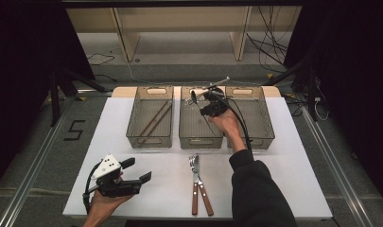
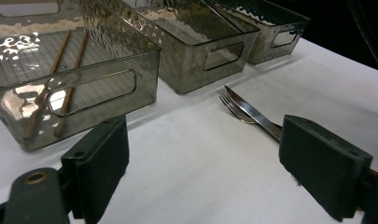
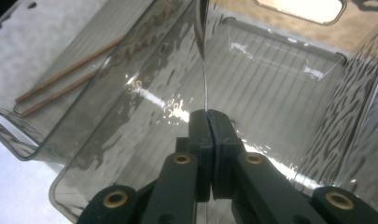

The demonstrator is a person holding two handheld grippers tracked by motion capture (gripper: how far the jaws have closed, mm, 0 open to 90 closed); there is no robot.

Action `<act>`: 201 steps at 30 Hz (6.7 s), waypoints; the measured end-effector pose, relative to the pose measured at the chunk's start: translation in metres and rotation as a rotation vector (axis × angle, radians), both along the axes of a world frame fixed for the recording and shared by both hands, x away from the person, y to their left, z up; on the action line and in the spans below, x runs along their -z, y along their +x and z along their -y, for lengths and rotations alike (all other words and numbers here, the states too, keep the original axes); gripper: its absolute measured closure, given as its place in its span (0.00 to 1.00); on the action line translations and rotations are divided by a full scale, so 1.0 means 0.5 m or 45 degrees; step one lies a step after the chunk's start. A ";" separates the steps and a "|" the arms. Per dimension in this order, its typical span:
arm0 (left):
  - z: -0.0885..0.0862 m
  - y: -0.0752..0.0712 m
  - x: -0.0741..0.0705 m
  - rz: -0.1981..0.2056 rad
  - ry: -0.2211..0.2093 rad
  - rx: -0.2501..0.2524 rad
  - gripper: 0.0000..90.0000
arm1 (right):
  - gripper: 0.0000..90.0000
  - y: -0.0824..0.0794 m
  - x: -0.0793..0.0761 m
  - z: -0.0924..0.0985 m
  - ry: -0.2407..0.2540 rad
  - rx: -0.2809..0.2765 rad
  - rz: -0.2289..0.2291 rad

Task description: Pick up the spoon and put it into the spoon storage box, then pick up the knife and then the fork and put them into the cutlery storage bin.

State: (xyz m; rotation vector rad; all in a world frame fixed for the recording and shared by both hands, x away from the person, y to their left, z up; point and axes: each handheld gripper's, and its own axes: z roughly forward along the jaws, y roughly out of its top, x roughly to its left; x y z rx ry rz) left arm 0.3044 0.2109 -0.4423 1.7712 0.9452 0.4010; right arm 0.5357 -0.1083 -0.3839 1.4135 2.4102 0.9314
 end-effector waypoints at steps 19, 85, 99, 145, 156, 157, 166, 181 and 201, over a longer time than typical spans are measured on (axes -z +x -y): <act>0.001 0.000 0.000 0.001 0.003 -0.003 0.18 | 0.45 -0.074 -0.035 0.015 0.099 -0.121 0.070; 0.005 0.002 -0.001 -0.001 0.007 -0.010 0.18 | 0.63 -0.414 0.101 -0.009 0.177 -0.544 0.062; 0.003 0.001 -0.001 0.004 0.005 -0.009 0.18 | 0.78 -0.433 0.120 -0.028 0.149 -0.596 0.045; 0.001 -0.001 0.000 -0.001 0.013 -0.008 0.18 | 1.00 -0.475 0.184 -0.058 -0.112 -0.724 -0.098; 0.002 -0.001 0.000 -0.003 0.014 -0.005 0.18 | 1.00 -0.465 0.176 -0.002 -0.165 -0.675 -0.125; 0.002 -0.001 0.001 -0.002 0.014 -0.006 0.18 | 1.00 -0.463 0.175 0.006 -0.171 -0.668 -0.127; 0.003 -0.001 0.000 -0.001 0.019 -0.005 0.18 | 1.00 -0.447 0.170 0.060 -0.213 -0.591 -0.142; 0.004 -0.001 0.000 0.002 0.025 -0.005 0.18 | 1.00 -0.416 0.165 0.111 -0.281 -0.471 -0.122; 0.004 -0.001 0.001 0.001 0.023 -0.005 0.18 | 0.42 -0.402 0.110 0.105 -0.210 -0.440 -0.110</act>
